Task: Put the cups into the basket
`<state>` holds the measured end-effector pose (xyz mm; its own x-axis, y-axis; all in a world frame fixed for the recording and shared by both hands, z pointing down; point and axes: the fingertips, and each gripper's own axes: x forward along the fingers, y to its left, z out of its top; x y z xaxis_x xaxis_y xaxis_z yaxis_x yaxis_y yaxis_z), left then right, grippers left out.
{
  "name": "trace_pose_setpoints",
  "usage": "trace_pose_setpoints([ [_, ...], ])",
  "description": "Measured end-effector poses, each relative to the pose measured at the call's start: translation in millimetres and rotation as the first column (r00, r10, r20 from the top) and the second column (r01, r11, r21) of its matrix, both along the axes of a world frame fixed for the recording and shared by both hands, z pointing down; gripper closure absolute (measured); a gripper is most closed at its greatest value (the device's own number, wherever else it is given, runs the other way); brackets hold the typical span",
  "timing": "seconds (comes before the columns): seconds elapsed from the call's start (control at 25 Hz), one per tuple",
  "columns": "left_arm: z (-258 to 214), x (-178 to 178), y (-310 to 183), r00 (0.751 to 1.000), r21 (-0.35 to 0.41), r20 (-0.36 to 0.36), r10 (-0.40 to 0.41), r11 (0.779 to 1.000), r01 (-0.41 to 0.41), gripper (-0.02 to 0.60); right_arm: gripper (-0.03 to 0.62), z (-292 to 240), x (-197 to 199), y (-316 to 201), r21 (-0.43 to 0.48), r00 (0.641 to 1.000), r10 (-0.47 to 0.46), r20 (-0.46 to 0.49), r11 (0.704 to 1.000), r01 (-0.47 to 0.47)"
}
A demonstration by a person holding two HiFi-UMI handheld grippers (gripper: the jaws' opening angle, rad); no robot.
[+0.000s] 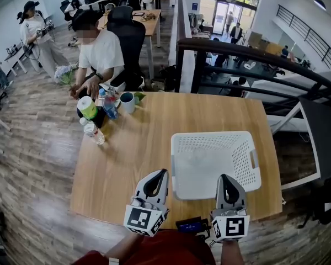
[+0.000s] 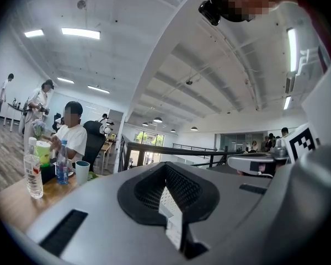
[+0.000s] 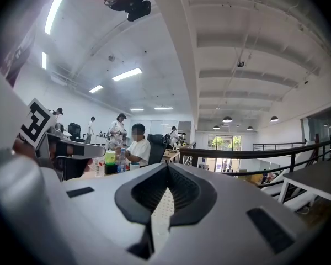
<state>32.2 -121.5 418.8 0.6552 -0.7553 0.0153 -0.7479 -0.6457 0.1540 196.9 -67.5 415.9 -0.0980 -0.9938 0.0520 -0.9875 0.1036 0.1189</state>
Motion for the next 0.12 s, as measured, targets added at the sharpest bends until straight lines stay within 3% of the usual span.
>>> trace_pose_setpoints([
  [0.12, 1.2, 0.6, 0.6, 1.0, -0.003, 0.002, -0.002, 1.0, 0.002, 0.575, 0.583, 0.7, 1.5, 0.9, -0.002, 1.0, 0.001, 0.0, 1.0, -0.001],
])
